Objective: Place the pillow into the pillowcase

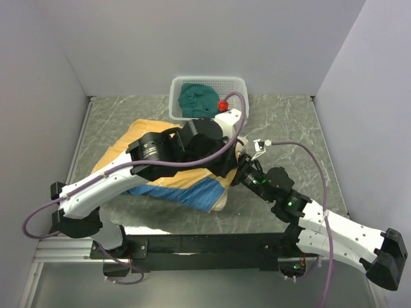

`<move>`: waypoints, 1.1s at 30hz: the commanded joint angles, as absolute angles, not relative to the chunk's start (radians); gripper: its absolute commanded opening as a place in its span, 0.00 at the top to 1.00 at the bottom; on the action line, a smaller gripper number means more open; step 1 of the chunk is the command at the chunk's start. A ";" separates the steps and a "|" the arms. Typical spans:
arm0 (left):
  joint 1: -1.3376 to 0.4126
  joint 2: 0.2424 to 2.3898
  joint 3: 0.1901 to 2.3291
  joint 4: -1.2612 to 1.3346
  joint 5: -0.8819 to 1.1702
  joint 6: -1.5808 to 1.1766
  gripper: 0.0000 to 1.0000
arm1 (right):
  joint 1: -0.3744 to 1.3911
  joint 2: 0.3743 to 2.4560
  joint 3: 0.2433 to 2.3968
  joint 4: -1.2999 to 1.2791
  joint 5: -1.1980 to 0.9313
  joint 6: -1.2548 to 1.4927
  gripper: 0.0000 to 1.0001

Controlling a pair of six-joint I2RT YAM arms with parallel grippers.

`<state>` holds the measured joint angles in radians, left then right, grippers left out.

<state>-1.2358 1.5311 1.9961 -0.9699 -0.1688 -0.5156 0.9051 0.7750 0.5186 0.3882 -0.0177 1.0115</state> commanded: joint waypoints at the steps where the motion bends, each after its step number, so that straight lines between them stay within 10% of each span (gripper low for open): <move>1: -1.252 1.539 2.068 -0.796 -0.032 -0.459 0.99 | 0.936 0.798 0.583 0.333 0.153 0.940 1.00; 9: -1.298 1.255 1.499 -0.559 0.036 -0.570 0.98 | 0.930 0.828 0.617 0.269 0.112 0.849 1.00; 11: -1.298 1.209 1.341 -0.505 0.046 -0.630 0.80 | 0.928 0.799 0.553 0.256 0.115 0.821 1.00; 13: -1.295 1.145 1.286 -0.518 -0.067 -0.669 0.36 | 0.930 0.798 0.503 0.245 0.098 0.793 1.00; 16: -1.261 1.091 1.311 -0.561 -0.283 -0.716 0.21 | 0.930 0.788 0.329 0.360 0.031 0.845 1.00; 33: -0.986 1.836 1.744 -0.768 -0.365 -0.456 0.21 | 0.950 0.830 -0.035 0.614 0.071 0.913 1.00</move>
<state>-0.9859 1.7744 1.6604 -0.6930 -0.3714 -0.5335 0.9295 0.8417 0.0490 0.4992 0.0406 0.9047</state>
